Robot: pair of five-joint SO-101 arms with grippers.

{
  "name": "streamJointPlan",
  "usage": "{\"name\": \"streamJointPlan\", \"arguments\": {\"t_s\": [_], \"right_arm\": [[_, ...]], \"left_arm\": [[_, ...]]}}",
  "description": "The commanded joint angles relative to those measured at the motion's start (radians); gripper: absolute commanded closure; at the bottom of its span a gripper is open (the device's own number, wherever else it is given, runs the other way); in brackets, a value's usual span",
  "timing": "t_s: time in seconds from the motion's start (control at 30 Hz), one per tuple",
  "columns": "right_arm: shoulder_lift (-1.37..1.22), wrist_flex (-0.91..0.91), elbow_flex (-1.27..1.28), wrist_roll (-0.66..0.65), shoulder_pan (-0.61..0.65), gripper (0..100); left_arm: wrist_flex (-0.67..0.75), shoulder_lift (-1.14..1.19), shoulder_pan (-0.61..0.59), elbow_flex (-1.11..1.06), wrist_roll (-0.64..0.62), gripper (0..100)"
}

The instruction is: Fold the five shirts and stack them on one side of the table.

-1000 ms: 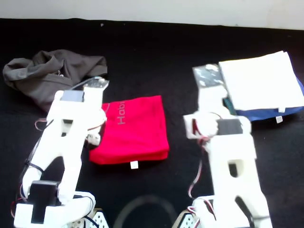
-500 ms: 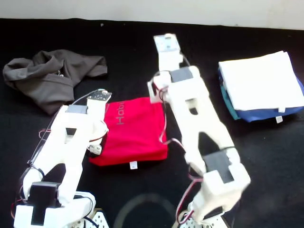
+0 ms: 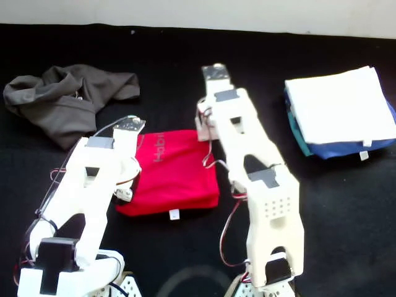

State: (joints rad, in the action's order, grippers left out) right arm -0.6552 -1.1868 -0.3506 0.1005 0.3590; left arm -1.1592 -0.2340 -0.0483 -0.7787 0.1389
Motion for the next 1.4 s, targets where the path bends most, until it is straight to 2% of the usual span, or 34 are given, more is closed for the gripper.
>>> {"name": "streamJointPlan", "arguments": {"t_s": [0.0,0.17,0.27,0.4,0.47,0.57,0.67,0.83,1.0,1.37], "right_arm": [[0.01,-0.101,-0.148,0.011,-0.047,99.2],[0.01,-0.321,-0.343,0.009,-0.044,98.9],[0.01,-0.435,-0.443,0.008,-0.031,97.6],[0.01,-0.568,-0.526,-0.061,0.048,84.1],[0.012,-0.576,-0.529,-0.061,0.099,78.3],[0.001,-0.576,-0.526,-0.032,0.174,75.9],[-0.012,-0.575,-0.509,0.11,0.22,74.9],[-0.044,-0.575,-0.486,0.258,0.248,62.6],[-0.117,-0.575,-0.478,0.267,0.271,62.3],[-0.346,-0.504,-0.489,0.25,0.275,62.5]], "left_arm": [[0.003,-0.038,-0.012,0.03,0.009,99],[-0.129,-0.038,-0.013,0.162,0.005,98],[-0.255,-0.038,-0.062,0.292,0.003,91],[-0.33,-0.035,-0.22,0.429,0.005,84],[-0.324,-0.028,-0.298,0.446,0.008,84],[-0.302,-0.027,-0.372,0.43,0.009,84],[-0.262,-0.027,-0.404,0.386,0.011,84],[-0.193,-0.027,-0.427,0.311,0.052,84],[-0.146,-0.027,-0.427,0.282,0.054,84],[-0.147,-0.027,-0.432,0.282,0.054,84]]}}
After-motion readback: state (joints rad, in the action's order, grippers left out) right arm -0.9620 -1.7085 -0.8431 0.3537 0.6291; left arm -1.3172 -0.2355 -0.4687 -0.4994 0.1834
